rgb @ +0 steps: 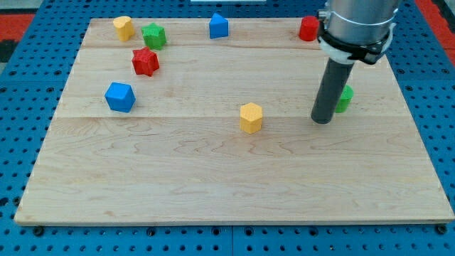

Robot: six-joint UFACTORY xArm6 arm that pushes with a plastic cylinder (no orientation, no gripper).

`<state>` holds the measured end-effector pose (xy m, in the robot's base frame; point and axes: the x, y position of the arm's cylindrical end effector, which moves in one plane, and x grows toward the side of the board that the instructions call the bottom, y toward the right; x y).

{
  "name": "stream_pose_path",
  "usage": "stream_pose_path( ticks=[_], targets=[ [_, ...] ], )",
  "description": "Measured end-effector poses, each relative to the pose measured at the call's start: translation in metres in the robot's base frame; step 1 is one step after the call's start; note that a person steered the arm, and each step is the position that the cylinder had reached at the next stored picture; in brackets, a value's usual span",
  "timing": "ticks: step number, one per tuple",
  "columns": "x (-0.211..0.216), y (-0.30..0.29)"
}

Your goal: Move the red star vertically to the bottom side of the green circle

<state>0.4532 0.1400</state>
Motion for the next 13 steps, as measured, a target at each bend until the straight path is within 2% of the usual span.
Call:
stream_pose_path(
  ticks=[1,2,3,4,5,6,7,8,9,10,11,12,13],
  targets=[
    [0.008,-0.051],
    [-0.018,-0.056],
    [-0.086,-0.101],
    [-0.154,-0.189],
    [-0.181,-0.270],
    [-0.180,-0.336],
    [-0.149,-0.318],
    [-0.146,-0.251],
    [-0.103,-0.236],
    [-0.124,-0.265],
    [-0.062,-0.241],
    [-0.023,-0.219],
    [-0.066,-0.254]
  ],
)
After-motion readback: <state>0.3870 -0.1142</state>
